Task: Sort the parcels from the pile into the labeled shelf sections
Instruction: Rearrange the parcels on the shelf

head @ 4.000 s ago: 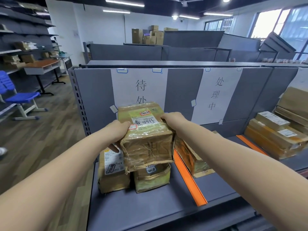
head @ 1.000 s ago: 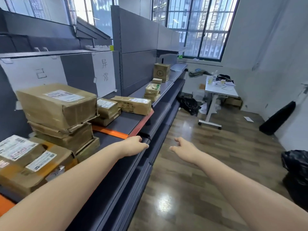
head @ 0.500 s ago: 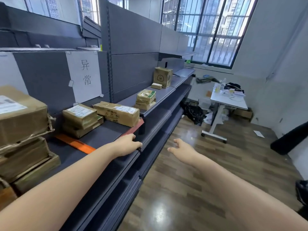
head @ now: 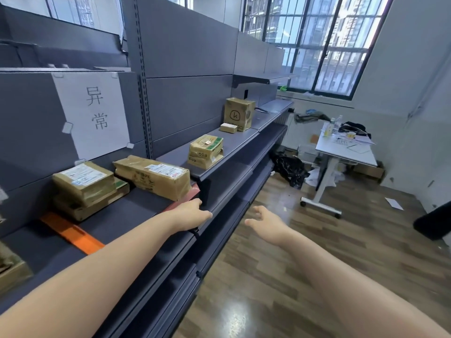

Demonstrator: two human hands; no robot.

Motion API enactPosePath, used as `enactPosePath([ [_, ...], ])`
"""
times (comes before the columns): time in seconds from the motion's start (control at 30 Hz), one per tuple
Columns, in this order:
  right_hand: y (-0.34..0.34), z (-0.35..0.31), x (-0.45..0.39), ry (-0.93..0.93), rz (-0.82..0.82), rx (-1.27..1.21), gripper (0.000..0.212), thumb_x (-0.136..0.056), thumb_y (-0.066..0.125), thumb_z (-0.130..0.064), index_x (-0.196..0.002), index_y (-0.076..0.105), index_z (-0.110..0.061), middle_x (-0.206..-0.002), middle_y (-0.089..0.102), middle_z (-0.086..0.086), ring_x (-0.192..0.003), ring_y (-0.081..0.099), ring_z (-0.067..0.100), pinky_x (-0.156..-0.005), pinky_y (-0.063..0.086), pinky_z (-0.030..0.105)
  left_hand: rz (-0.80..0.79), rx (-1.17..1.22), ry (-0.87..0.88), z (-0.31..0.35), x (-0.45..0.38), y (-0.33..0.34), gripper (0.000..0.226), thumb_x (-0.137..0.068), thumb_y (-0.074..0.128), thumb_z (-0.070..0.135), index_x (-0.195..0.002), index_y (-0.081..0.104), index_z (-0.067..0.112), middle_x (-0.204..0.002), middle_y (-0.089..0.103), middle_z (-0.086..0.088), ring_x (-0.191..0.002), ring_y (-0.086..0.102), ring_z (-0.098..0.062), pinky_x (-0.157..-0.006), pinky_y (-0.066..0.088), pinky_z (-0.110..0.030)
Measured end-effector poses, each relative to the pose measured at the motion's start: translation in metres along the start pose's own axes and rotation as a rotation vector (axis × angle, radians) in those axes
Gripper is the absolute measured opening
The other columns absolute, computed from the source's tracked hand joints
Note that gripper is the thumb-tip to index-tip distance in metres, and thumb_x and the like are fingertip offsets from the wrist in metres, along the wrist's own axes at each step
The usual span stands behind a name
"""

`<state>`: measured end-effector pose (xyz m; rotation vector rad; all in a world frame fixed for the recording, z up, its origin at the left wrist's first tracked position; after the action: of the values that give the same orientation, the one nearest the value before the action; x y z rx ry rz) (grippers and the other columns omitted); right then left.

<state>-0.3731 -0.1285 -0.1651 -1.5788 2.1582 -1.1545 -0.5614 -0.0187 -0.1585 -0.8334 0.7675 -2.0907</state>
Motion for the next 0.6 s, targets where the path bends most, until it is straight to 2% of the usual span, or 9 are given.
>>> enactPosePath([
  [0.1, -0.012, 0.001, -0.037, 0.013, 0.012, 0.003, 0.062, -0.099, 0.049, -0.036, -0.153, 0.023, -0.019, -0.153, 0.036, 0.007, -0.125, 0.048, 0.023, -0.096, 0.039, 0.028, -0.01, -0.007, 0.002, 0.014, -0.038, -0.004, 0.071, -0.092, 0.049, 0.045, -0.152, 0.024, 0.018, -0.153, 0.033, -0.003, -0.137, 0.037, -0.023, -0.11, 0.033, -0.038],
  [0.17, -0.025, -0.003, -0.064, 0.01, 0.023, 0.001, 0.062, -0.099, 0.049, -0.036, -0.153, 0.023, -0.02, -0.154, 0.034, 0.006, -0.128, 0.046, 0.023, -0.093, 0.039, 0.027, -0.002, -0.008, 0.007, 0.023, -0.068, -0.014, 0.074, -0.088, 0.05, 0.049, -0.151, 0.025, 0.019, -0.154, 0.032, -0.004, -0.138, 0.036, -0.024, -0.112, 0.032, -0.04],
  [0.27, -0.046, -0.016, -0.106, 0.004, 0.047, -0.007, 0.062, -0.099, 0.05, -0.036, -0.152, 0.024, -0.02, -0.15, 0.039, 0.006, -0.114, 0.052, 0.021, -0.087, 0.039, 0.026, 0.012, -0.01, 0.012, 0.04, -0.11, -0.033, 0.072, -0.089, 0.05, 0.047, -0.151, 0.026, 0.02, -0.154, 0.033, -0.004, -0.138, 0.037, -0.024, -0.112, 0.033, -0.038],
  [0.37, -0.061, -0.026, -0.144, 0.003, 0.066, -0.006, 0.062, -0.099, 0.049, -0.037, -0.153, 0.023, -0.02, -0.147, 0.043, 0.006, -0.123, 0.05, 0.024, -0.092, 0.04, 0.028, 0.03, -0.023, 0.032, 0.057, -0.151, -0.048, 0.067, -0.094, 0.05, 0.041, -0.151, 0.026, 0.016, -0.153, 0.034, -0.006, -0.136, 0.039, -0.025, -0.104, 0.034, -0.035],
  [0.6, -0.073, -0.034, -0.214, 0.011, 0.027, 0.008, 0.063, -0.1, 0.049, -0.034, -0.154, 0.02, -0.017, -0.147, 0.042, 0.008, -0.127, 0.05, 0.024, -0.098, 0.041, 0.032, 0.023, -0.024, 0.008, 0.068, -0.216, -0.059, 0.067, -0.095, 0.05, 0.039, -0.152, 0.025, 0.014, -0.154, 0.033, -0.008, -0.137, 0.037, -0.025, -0.106, 0.034, -0.036],
])
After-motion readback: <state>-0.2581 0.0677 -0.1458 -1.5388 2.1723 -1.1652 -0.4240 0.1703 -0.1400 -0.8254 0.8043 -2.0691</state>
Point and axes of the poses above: each hand's wrist, its own x-axis away from the middle knuckle, its own y-axis out of the palm, z = x × y, the point moved 6 cm from there along -x, towards the middle knuckle
